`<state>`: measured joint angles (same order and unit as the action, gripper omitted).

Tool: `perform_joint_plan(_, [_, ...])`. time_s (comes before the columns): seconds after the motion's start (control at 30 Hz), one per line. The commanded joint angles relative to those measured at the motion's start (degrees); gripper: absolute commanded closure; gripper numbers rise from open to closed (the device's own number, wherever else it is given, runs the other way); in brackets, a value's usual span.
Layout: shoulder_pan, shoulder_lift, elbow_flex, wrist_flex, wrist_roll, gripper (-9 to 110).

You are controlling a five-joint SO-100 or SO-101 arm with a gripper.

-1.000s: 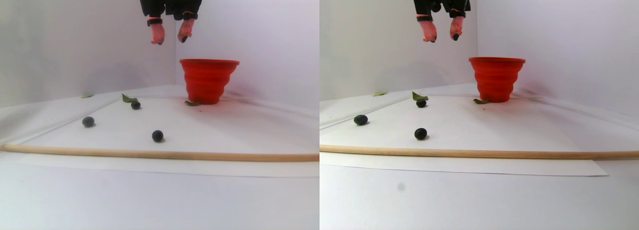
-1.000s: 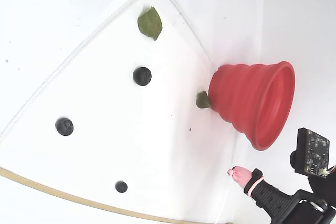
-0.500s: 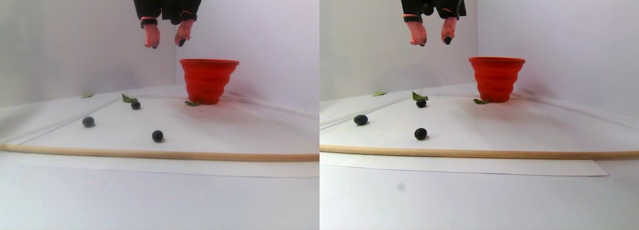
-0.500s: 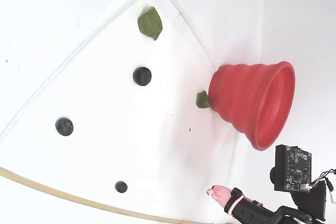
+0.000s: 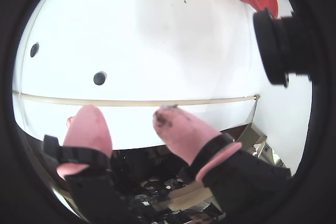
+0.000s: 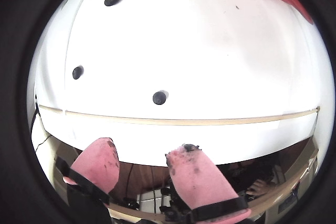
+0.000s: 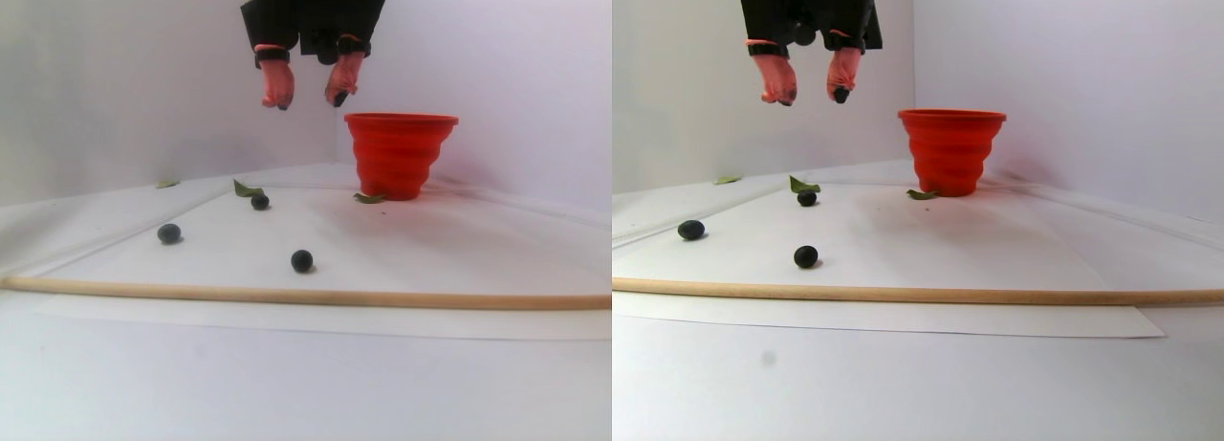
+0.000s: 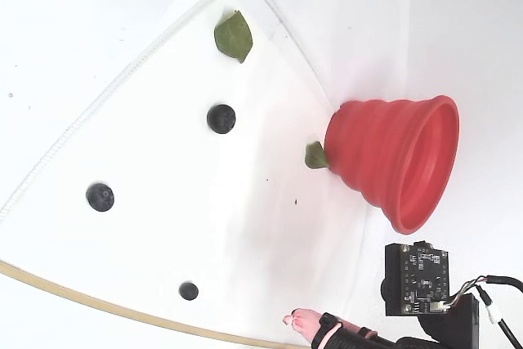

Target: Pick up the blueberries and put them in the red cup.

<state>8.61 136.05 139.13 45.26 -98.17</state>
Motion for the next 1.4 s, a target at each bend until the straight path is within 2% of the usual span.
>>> perform_joint_plan(0.0, [-0.4,3.2,-0.4,-0.9,-0.4,83])
perform_joint_plan(1.37, [-0.7,-9.8,6.6,-14.6,-2.5,83])
